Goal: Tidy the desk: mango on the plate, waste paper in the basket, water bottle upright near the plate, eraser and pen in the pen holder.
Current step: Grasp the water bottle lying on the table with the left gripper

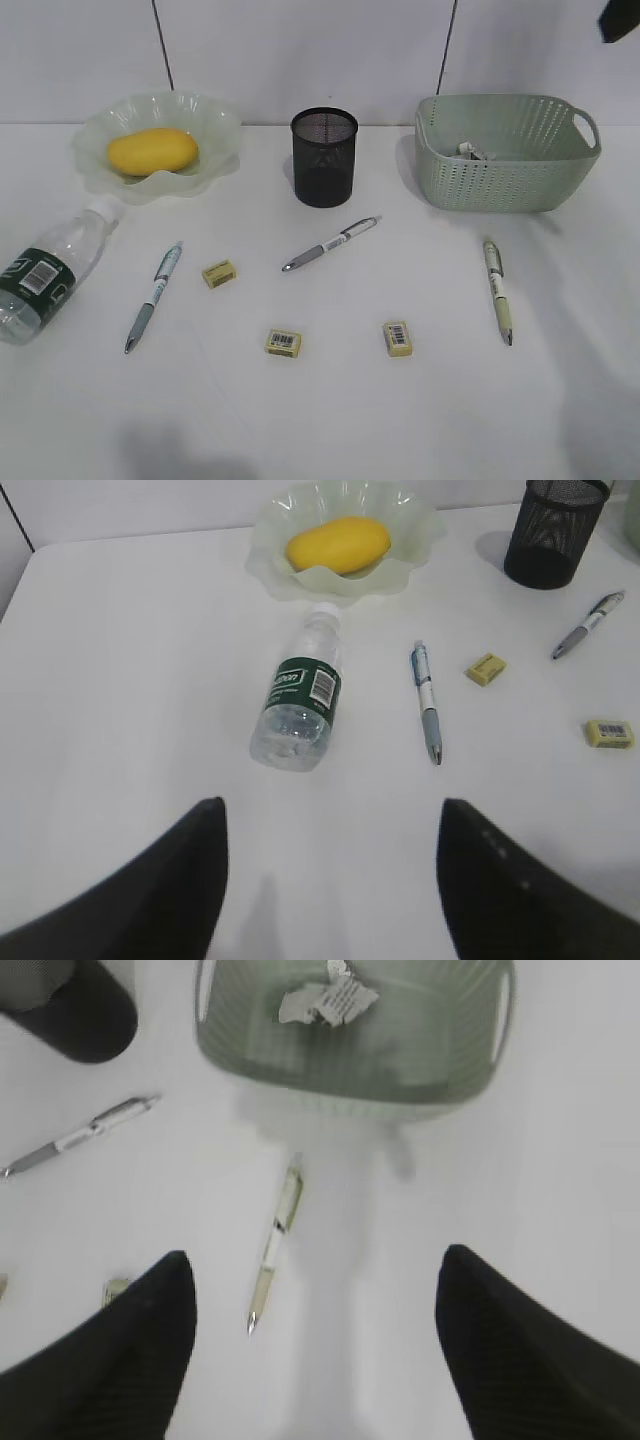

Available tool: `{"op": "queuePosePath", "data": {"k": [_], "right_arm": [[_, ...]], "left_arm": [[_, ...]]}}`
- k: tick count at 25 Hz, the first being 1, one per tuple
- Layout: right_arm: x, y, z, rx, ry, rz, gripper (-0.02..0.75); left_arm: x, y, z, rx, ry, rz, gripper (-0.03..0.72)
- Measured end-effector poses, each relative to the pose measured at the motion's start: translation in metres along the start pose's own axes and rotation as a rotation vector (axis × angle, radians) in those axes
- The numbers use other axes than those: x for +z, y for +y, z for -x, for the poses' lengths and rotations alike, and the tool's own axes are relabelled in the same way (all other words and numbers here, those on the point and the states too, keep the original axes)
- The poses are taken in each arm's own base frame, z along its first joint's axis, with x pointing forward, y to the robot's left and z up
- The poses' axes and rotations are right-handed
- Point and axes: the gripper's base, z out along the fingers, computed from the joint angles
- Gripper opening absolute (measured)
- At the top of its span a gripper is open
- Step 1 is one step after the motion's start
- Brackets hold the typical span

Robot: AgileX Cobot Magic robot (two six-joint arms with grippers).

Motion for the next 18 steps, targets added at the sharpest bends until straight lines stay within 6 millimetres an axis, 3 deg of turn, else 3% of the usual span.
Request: {"op": "queuePosePath", "data": {"k": [7,18], "right_arm": [[-0.052,0.004,-0.066,-0.029,-0.101,-0.005,0.585],[-0.074,0.008,-0.176,-0.033,-0.19,-0.01,0.585]], "left_arm": [[0.0,0.0,0.0,0.0,0.0,0.0,0.498],[0.0,0.0,0.0,0.0,0.0,0.0,0.498]]}}
